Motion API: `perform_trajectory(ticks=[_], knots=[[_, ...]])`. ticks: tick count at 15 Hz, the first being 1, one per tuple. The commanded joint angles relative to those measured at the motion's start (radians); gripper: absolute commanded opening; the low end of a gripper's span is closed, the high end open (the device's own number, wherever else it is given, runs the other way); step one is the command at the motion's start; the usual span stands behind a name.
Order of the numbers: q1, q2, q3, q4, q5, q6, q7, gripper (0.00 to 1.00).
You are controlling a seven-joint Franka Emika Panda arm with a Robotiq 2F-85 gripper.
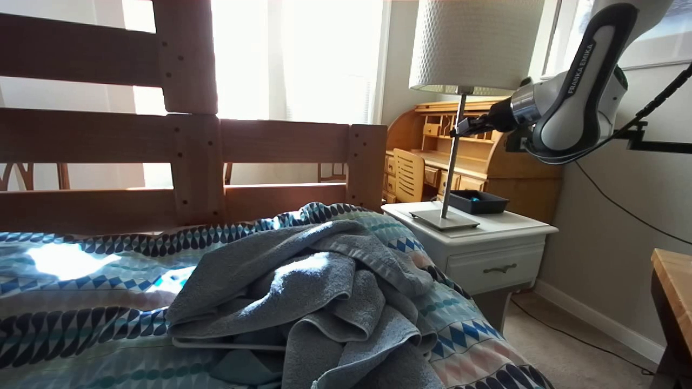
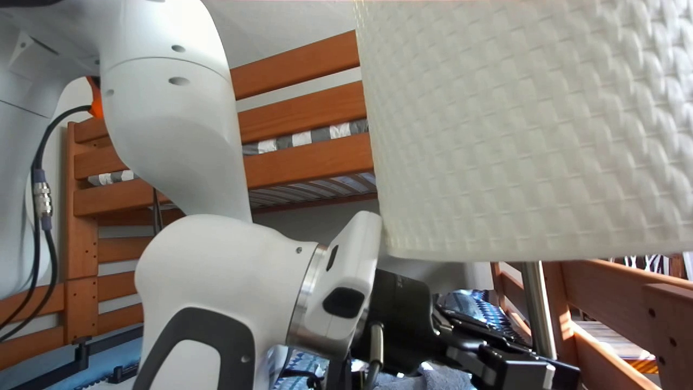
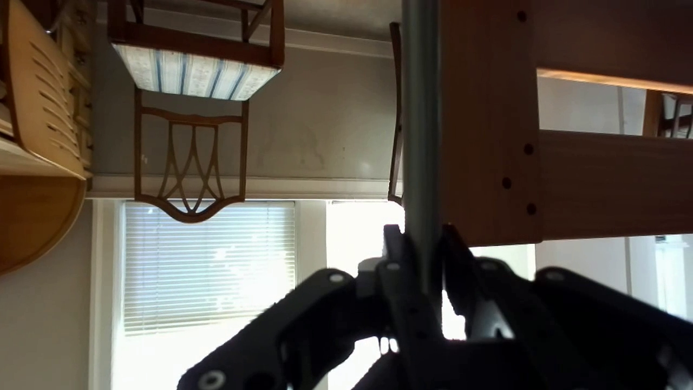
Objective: Move the lamp forward
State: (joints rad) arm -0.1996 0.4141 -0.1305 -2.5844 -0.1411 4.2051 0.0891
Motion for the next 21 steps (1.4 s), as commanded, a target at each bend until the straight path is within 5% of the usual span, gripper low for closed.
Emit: perform_trajectory(ticks=[1, 8, 15, 20, 21], knots=[[-0.009, -0.019, -0.001, -0.018, -0.031, 0.011, -0.031, 0.5], [0.014, -0.049, -0.007, -0.047, 0.033, -0.017, -0.083, 0.99], [0.08, -0.131, -0.051, -0.138, 0.208, -0.07, -0.3, 1.0], [0.153, -0.231, -0.064, -0.226, 0.391, -0.241, -0.444, 1.0], [0.167, -0.202, -0.064, -0.164, 0.432, -0.296, -0.468, 1.0]])
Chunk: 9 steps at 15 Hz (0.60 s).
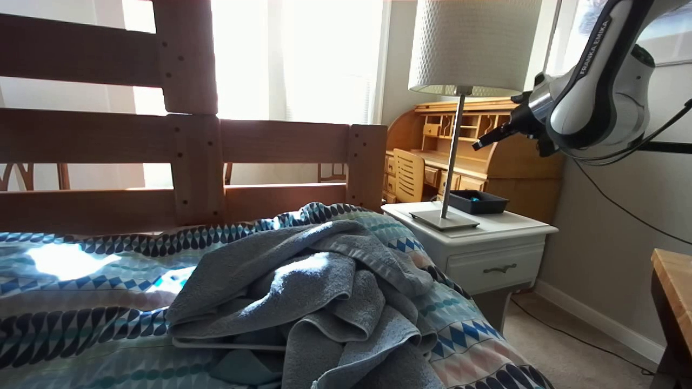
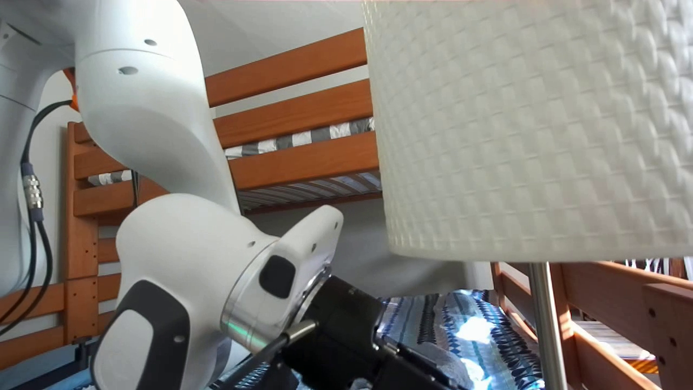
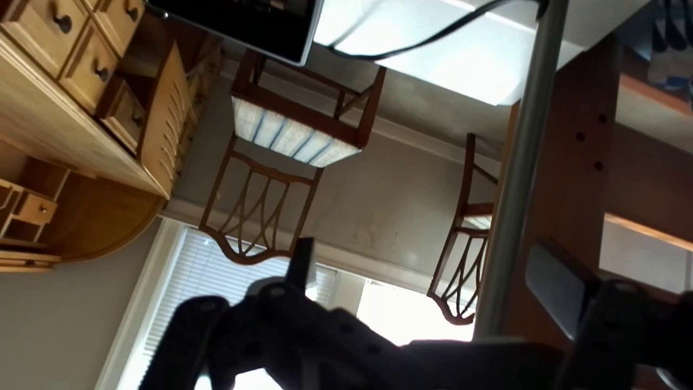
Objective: Move the lamp forward
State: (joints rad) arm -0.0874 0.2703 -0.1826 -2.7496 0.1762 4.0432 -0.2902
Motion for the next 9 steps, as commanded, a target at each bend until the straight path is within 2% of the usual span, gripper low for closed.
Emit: perform_trajectory(ticks=[1, 4, 5, 9], knots=[[0.074, -0.08, -0.014, -0.005, 0.162, -0.18, -0.122, 1.0], [0.134, -0.139, -0.008, 0.007, 0.374, -0.334, -0.272, 1.0], [0.165, -0.186, -0.021, -0.034, 0.451, -0.364, -0.335, 1.0], [0.25, -0.189, -0.062, 0.006, 0.771, -0.523, -0.625, 1.0]])
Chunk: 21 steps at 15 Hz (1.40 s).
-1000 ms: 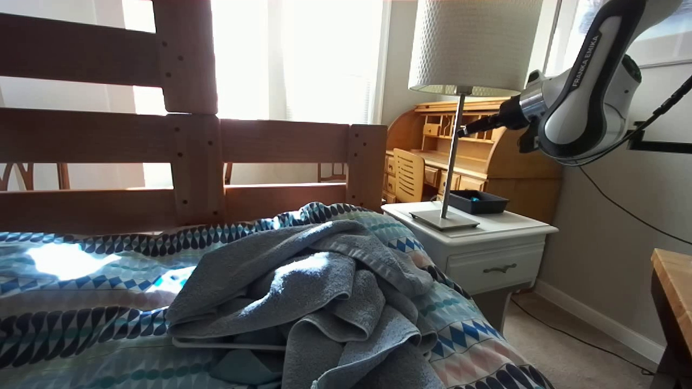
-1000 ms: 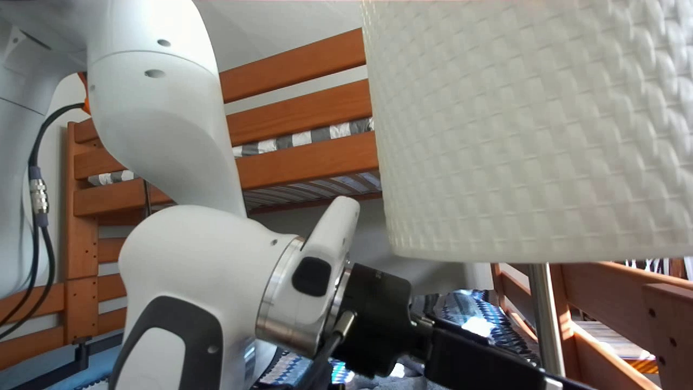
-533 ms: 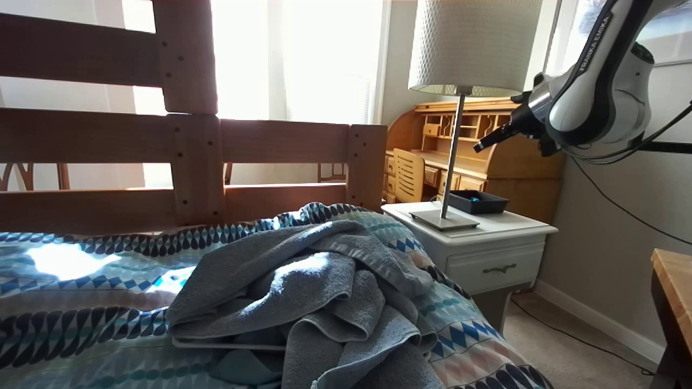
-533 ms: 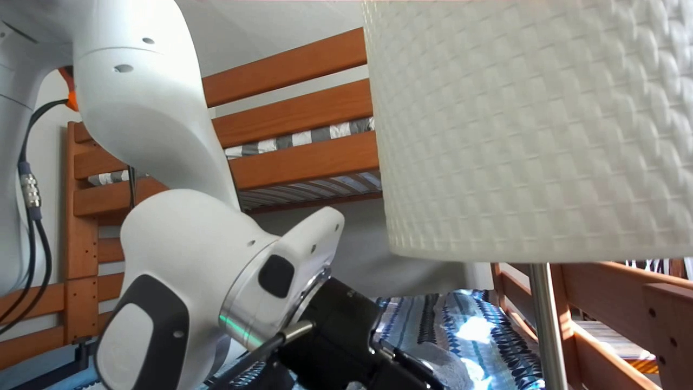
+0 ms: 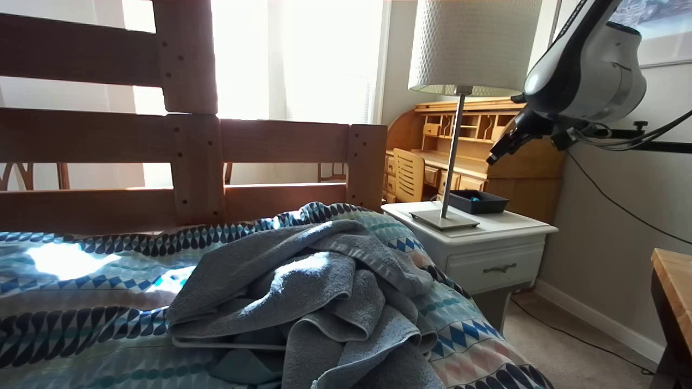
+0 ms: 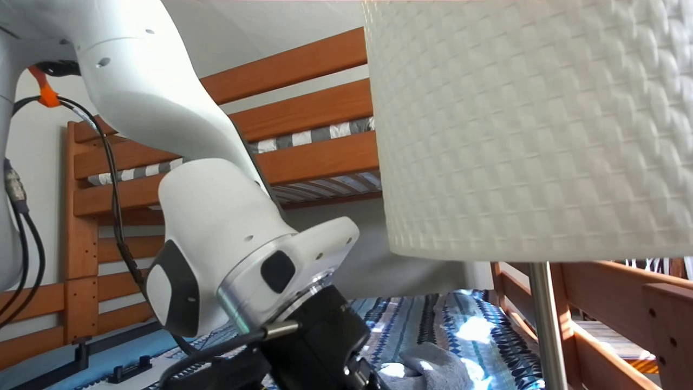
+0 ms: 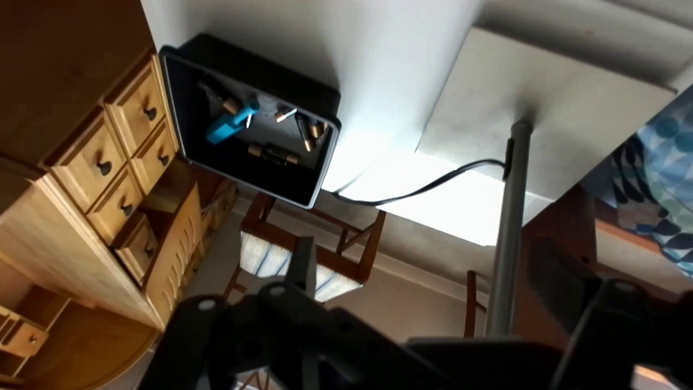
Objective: Move the lamp forward
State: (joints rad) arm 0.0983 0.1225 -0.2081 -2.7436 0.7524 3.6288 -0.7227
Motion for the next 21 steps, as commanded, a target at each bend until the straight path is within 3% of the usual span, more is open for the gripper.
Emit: perform_trajectory(ticks=[1, 5, 10, 16, 21], knots=[[0.082, -0.041, -0.04, 0.001, 0.276, -0.133, -0.264, 1.0], [0.154, -0.036, -0.031, 0.001, 0.591, -0.192, -0.519, 1.0], [0.224, -0.062, 0.036, -0.004, 0.974, -0.211, -0.726, 1.0], [0.232, -0.13, 0.138, 0.01, 1.286, -0.19, -0.888, 1.0], [0.243, -0.167, 0.163, 0.087, 1.526, -0.157, -1.062, 1.0]])
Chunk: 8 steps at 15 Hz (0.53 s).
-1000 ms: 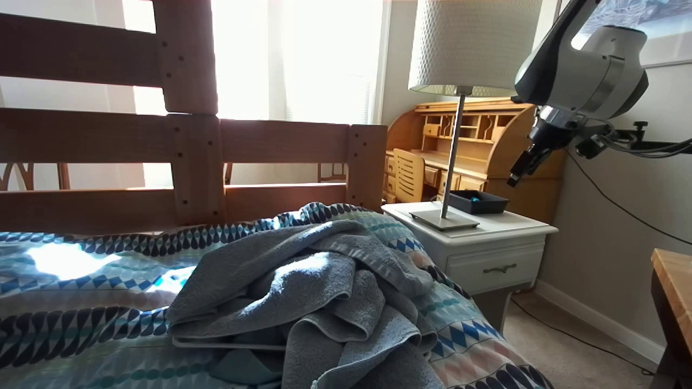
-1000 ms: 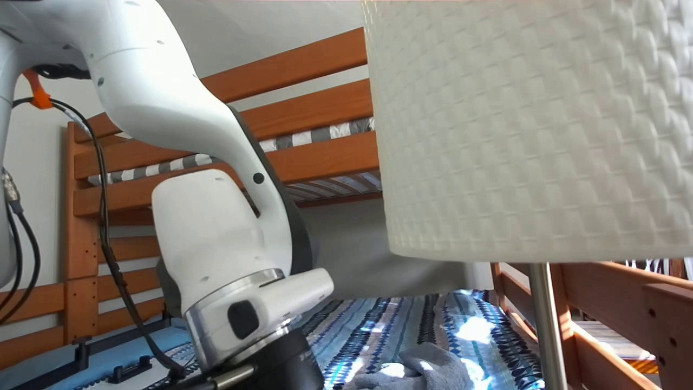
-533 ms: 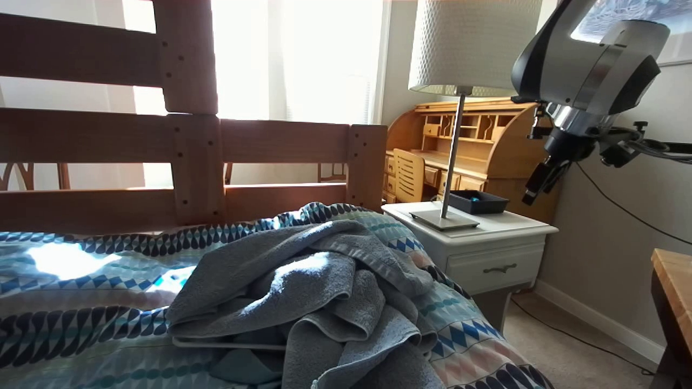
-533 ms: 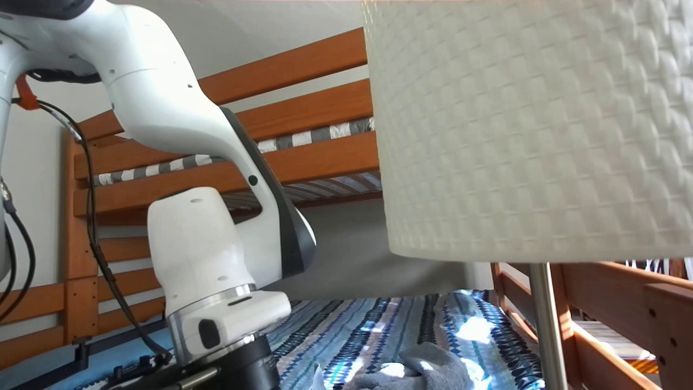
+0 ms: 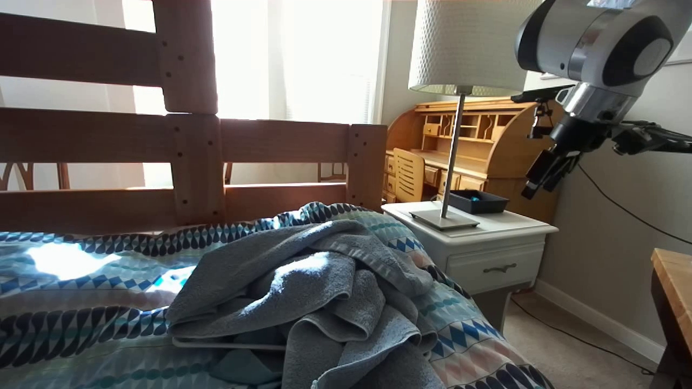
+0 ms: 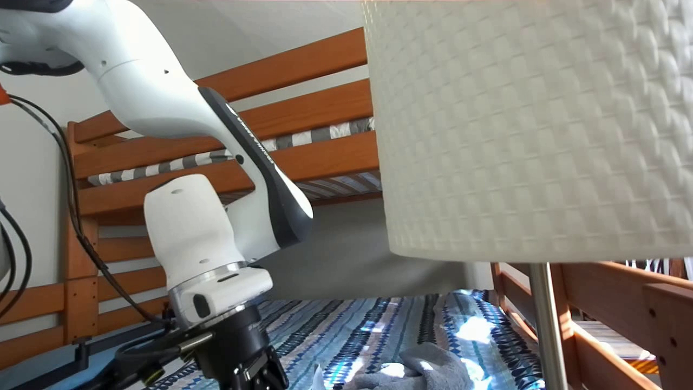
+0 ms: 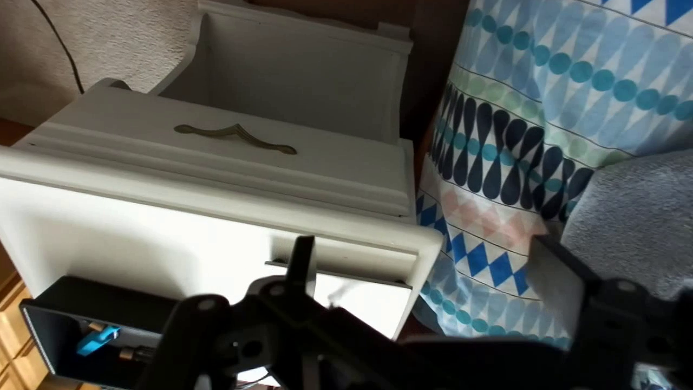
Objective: Move the lamp forward
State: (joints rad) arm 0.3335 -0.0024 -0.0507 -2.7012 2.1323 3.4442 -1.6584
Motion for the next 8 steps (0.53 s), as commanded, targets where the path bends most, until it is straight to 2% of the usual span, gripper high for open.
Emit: perform_trajectory(ticks=[1, 3, 6, 7, 8], knots=[[0.013, -0.049, 0.003, 0.067, 0.204, 0.042, -0.175, 1.0], [0.025, -0.063, -0.009, 0.117, 0.335, 0.08, -0.293, 1.0], [0.038, -0.106, -0.038, 0.22, 0.539, 0.196, -0.507, 1.0], [0.106, -0.102, -0.067, 0.202, 0.42, 0.196, -0.359, 1.0], [0.129, -0.112, -0.099, 0.231, 0.416, 0.22, -0.386, 1.0]])
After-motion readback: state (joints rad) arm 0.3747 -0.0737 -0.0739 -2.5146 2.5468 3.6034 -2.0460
